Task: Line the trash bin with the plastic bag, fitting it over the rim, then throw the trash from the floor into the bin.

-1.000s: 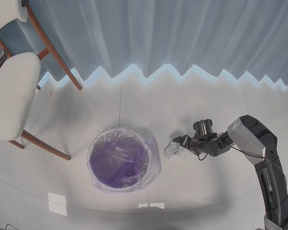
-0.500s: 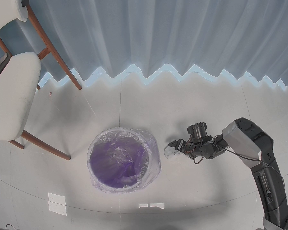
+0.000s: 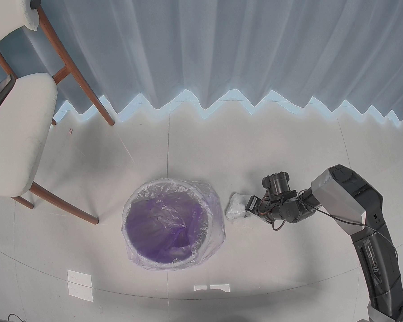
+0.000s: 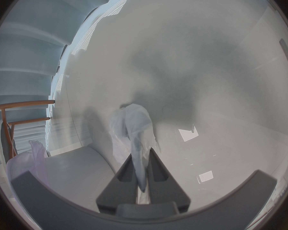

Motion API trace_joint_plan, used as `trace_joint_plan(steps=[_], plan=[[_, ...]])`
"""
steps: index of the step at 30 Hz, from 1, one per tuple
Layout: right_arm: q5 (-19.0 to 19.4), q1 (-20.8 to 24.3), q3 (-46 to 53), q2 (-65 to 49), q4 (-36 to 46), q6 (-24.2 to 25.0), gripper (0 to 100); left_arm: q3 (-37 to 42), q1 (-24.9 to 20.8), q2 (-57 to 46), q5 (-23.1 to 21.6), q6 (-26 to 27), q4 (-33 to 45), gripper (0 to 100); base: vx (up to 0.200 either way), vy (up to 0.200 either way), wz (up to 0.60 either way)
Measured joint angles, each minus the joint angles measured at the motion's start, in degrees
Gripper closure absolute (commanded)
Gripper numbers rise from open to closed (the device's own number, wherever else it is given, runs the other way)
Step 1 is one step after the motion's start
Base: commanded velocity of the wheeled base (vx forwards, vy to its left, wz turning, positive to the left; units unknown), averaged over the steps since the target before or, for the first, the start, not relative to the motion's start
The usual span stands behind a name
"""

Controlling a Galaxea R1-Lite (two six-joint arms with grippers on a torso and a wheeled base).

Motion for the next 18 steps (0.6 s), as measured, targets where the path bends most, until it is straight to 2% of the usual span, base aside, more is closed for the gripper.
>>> trace_joint_plan(steps=[10,15,18], plan=[[-0.99,-1.48,5.27,-6.29,-0.6,0.27,100,0.17,0.01,0.05,0.0,0.2,0.0,0,0.0,0.0,0.0],[-0.82,-2.41,13.59,-13.9,-3.15,0.13,100,0.44,0.0,0.05,0.0,0.3,-0.02,0,0.0,0.0,0.0],[-0.55,-2.67,20.92,-19.05,-7.39,-0.55,100,0.52,0.0,0.16,0.0,0.38,-0.05,0,0.0,0.0,0.0]])
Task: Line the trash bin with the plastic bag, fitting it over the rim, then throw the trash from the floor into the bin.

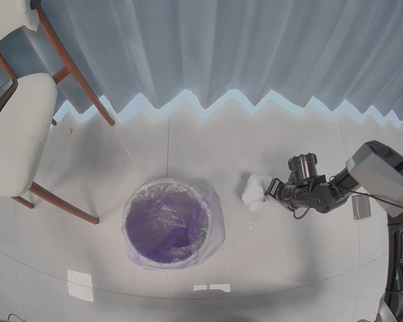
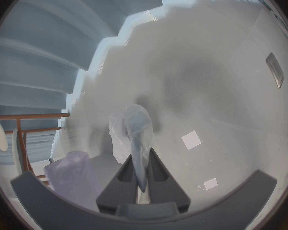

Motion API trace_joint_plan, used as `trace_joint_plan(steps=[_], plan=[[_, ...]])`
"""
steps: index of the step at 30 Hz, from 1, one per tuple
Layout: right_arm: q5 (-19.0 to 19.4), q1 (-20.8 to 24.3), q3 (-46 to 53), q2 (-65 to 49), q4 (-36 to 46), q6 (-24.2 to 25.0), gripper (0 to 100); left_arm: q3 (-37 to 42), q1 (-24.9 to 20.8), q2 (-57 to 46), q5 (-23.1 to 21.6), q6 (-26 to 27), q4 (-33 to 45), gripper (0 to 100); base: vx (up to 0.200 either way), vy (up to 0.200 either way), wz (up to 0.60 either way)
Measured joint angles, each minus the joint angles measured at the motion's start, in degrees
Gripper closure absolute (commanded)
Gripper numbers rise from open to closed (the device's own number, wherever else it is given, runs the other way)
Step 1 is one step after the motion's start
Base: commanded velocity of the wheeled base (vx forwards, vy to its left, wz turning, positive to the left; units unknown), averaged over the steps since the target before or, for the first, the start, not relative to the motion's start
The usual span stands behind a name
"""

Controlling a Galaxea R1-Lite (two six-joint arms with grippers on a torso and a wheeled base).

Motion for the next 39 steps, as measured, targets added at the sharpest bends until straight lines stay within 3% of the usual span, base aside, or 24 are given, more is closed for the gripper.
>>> trace_joint_plan(steps=[6,13,17,20,27,30,39], plan=[[0.93,0.83,15.56,-9.4,-14.01,-4.44,100,0.06,0.01,0.37,0.05,0.06,0.0,0,0.0,0.0,0.0],[2.52,3.67,32.94,-18.13,-40.68,-10.75,100,0.39,0.0,1.02,0.09,0.09,-0.05,0,0.0,0.0,0.0],[2.99,8.11,40.72,-21.49,-55.13,-15.03,100,0.9,-0.02,1.63,0.02,0.11,-0.05,0,0.0,0.0,0.0],[3.23,14.71,45.71,-24.2,-62.82,-17.48,100,1.77,-0.11,2.54,-0.05,0.13,-0.06,0,0.0,0.0,0.0],[2.02,27.43,52.02,-27.87,-64.76,-20.61,100,4.35,-0.22,6.45,0.44,0.13,-0.5,0,0.0,0.0,0.0],[1.56,29.92,53.87,-28.27,-64.77,-21.05,100,5.42,-0.3,8.3,1.32,-0.79,-0.55,0,0.0,0.2,0.0],[0.29,31.28,55.8,-27.22,-64.82,-21.6,100,6.62,-0.29,9.51,1.62,-0.76,-0.63,0,0.0,0.2,0.0]])
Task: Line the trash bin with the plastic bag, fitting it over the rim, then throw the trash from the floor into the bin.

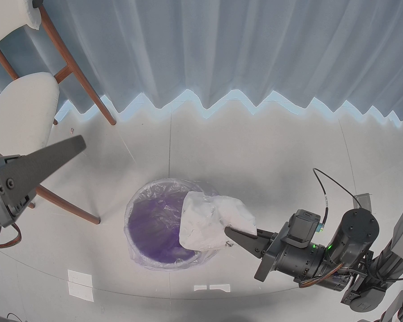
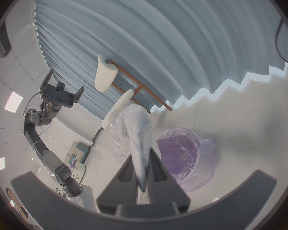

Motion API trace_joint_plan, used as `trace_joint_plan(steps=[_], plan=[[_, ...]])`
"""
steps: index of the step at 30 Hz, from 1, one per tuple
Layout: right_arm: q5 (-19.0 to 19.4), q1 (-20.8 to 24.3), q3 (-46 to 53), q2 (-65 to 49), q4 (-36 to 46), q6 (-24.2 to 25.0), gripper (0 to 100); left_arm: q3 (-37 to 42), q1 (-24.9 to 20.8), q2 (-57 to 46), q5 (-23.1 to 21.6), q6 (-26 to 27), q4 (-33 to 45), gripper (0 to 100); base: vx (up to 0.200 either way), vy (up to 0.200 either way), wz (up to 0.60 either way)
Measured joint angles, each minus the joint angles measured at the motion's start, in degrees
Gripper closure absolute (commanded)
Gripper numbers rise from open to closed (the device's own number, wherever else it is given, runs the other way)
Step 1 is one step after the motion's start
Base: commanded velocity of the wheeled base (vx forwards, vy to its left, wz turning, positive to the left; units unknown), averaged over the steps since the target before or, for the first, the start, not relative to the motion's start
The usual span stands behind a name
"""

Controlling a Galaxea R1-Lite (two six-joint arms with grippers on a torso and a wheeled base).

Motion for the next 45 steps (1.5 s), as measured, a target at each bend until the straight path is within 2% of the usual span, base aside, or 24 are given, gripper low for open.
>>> trace_joint_plan(steps=[6,8,13,18,22,26,32,35,42,43,45], plan=[[-8.8,-0.62,-1.44,2.97,-0.02,-0.02,100,0.05,0.02,0.45,2.4,0.16,-0.02,0,0.0,0.2,0.0],[-10.41,-0.84,-2.36,3.94,-0.02,0.15,100,-0.15,0.05,0.61,3.33,0.18,-0.05,0,0.0,0.2,0.0],[-11.29,-2.83,-3.04,6.19,-0.05,-0.49,100,-0.69,-0.34,1.27,3.22,0.16,-0.35,0,0.0,0.04,0.0],[-13.34,-4.64,-2.78,8.86,0.0,-2.23,100,-0.8,-2.6,2.56,3.88,0.18,-0.55,0,0.0,0.0,0.0],[-13.75,-4.99,-3.19,10.24,0.0,-2.07,100,-0.91,-3.71,4.13,7.08,0.0,-1.61,0,0.0,0.0,0.0],[-13.84,-5.17,-3.36,11.22,-0.05,-1.94,100,-0.94,-4.8,6.23,10.23,-0.22,-7.17,0,0.0,0.0,0.0],[-14.59,-5.01,-3.56,12.95,-0.02,-1.96,100,-0.56,-7.94,10.58,18.6,-0.3,-15.76,0,0.0,0.0,0.0],[-15.51,-4.71,-3.94,13.62,-0.05,-2.01,100,0.11,-9.94,12.52,20.33,-0.28,-19.48,0,0.0,0.0,0.0],[-16.08,-3.41,-3.78,14.41,-0.02,-2.02,100,1.67,-11.75,14.7,20.74,-0.22,-20.09,0,0.0,0.0,0.0],[-16.15,-3.33,-3.83,14.46,-0.05,-2.05,0,1.76,-11.84,14.86,20.74,-0.2,-20.09,0,0.0,0.0,0.0],[-16.54,-3.22,-3.91,14.52,-0.02,-2.1,0,1.88,-11.91,15.08,20.74,-0.17,-20.07,0,0.0,0.0,0.0]])
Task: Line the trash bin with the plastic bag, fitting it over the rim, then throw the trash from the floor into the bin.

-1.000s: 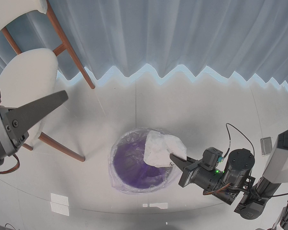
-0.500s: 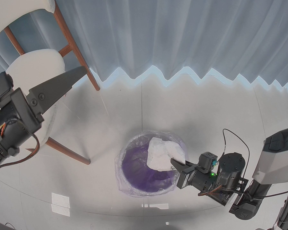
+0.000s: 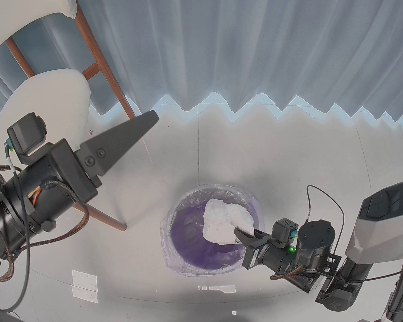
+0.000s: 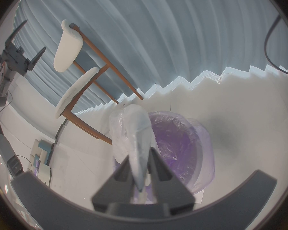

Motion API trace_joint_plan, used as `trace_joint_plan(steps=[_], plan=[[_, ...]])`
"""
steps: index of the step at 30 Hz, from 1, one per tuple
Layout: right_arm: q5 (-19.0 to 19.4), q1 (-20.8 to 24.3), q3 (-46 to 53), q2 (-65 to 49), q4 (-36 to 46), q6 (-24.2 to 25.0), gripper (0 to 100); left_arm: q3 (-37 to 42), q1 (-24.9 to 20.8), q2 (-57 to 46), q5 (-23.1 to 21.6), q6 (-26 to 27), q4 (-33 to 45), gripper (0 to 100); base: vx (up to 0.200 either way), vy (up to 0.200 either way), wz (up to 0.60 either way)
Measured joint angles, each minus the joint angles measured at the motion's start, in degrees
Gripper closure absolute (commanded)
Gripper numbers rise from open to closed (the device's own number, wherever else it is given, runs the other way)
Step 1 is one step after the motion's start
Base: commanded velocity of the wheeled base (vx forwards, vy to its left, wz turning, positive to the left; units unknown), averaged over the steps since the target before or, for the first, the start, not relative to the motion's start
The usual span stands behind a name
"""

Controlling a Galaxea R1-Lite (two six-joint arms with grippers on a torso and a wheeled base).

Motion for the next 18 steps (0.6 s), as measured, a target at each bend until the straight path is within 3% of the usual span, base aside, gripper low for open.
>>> trace_joint_plan(steps=[18], plan=[[-0.51,1.55,-0.79,-1.54,0.0,0.77,0,0.44,-0.52,0.44,-0.1,0.06,0.0,0,0.0,0.0,0.0]])
